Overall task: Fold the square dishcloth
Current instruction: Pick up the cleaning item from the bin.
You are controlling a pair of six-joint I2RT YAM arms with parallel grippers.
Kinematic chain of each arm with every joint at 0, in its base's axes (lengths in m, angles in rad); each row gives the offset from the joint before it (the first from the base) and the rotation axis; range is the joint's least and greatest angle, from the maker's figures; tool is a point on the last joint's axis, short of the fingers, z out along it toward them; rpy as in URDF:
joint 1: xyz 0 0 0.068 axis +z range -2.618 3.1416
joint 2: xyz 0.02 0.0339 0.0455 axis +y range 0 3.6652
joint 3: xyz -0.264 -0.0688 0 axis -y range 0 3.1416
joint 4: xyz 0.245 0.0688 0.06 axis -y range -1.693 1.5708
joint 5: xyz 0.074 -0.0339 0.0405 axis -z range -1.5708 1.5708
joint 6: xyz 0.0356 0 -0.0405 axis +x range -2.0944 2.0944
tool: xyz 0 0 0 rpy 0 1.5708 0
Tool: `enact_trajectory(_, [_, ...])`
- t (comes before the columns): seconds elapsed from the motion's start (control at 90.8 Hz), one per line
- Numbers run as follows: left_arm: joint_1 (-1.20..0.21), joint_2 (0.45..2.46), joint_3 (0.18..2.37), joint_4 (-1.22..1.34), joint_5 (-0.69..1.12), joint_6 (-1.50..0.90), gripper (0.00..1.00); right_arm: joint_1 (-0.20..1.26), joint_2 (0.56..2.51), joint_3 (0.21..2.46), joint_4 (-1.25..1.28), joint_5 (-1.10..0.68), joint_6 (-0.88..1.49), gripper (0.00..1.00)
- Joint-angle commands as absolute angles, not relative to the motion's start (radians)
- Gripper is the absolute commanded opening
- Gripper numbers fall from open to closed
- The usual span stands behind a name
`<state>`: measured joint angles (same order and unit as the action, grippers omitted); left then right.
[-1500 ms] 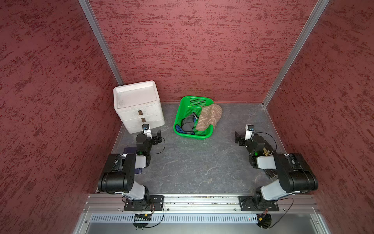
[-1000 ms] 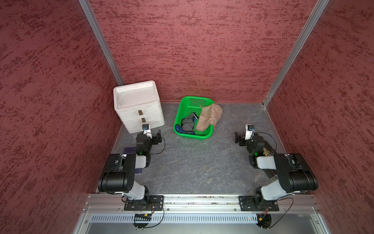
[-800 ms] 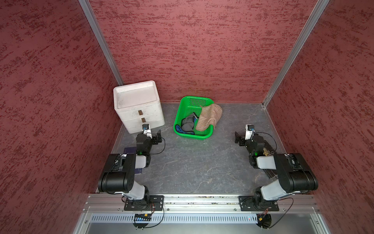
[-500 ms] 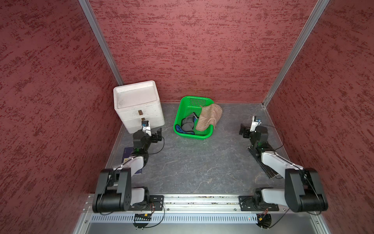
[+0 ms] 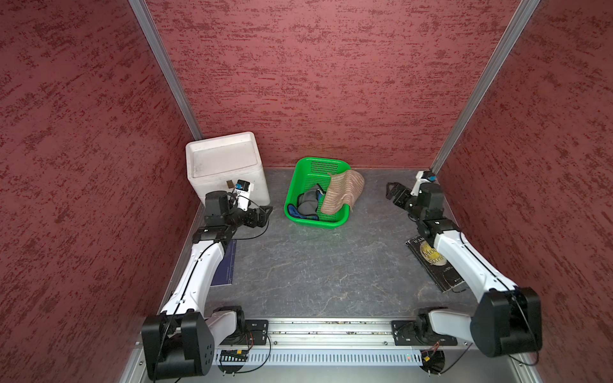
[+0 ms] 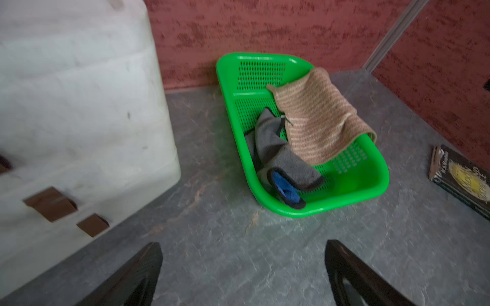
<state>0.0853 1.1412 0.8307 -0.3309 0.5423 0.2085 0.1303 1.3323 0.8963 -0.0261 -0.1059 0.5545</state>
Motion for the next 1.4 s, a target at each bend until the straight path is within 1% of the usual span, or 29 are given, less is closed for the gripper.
enact_trajectory(0.0, [0.090,1.136,0.788,-0.454,0.617,0.289,1.00,0.188,1.420,0.875,-0.037,-0.278,0.607,0.98])
enact_trajectory(0.099, [0.091,1.122,0.758,-0.470,0.631,0.316,1.00,0.227,1.520,0.876,0.048,-0.389,0.635,0.98])
enact_trajectory(0.176, [0.091,1.106,0.744,-0.480,0.629,0.327,1.00,0.243,1.577,0.865,0.126,-0.442,0.679,0.98])
enact_trajectory(0.275, [0.091,1.086,0.728,-0.491,0.633,0.350,1.00,0.246,1.642,0.834,0.313,-0.529,0.752,0.98])
enact_trajectory(0.353, [0.092,1.079,0.718,-0.496,0.632,0.359,1.00,0.245,1.720,0.831,0.436,-0.594,0.823,0.96])
enact_trajectory(0.452, [0.091,1.077,0.719,-0.508,0.628,0.367,1.00,0.245,1.801,0.825,0.579,-0.630,0.895,0.93])
enact_trajectory(0.551, [0.090,1.070,0.716,-0.515,0.628,0.373,1.00,0.246,1.824,0.812,0.680,-0.635,0.936,0.92])
enact_trajectory(0.661, [0.089,1.064,0.713,-0.519,0.630,0.376,1.00,0.246,1.831,0.837,0.667,-0.623,0.926,0.89])
enact_trajectory(0.804, [0.087,1.066,0.701,-0.506,0.634,0.374,1.00,0.245,1.843,0.866,0.643,-0.609,0.906,0.80])
enact_trajectory(0.882, [0.086,1.070,0.697,-0.501,0.633,0.372,1.00,0.243,1.855,0.884,0.639,-0.606,0.906,0.74])
enact_trajectory(1.025, [0.085,1.064,0.693,-0.497,0.625,0.372,1.00,0.244,1.876,0.929,0.624,-0.603,0.907,0.58])
enact_trajectory(1.135, [0.083,1.056,0.687,-0.491,0.622,0.374,1.00,0.242,1.865,0.958,0.553,-0.581,0.878,0.50])
enact_trajectory(1.19, [0.082,1.056,0.680,-0.480,0.624,0.374,1.00,0.240,1.852,0.966,0.508,-0.558,0.850,0.44])
enact_trajectory(1.333, [0.076,1.059,0.669,-0.469,0.623,0.373,1.00,0.233,1.810,0.991,0.360,-0.482,0.762,0.38])
enact_trajectory(1.388, [0.074,1.060,0.667,-0.467,0.623,0.375,1.00,0.233,1.801,1.013,0.288,-0.448,0.722,0.38])
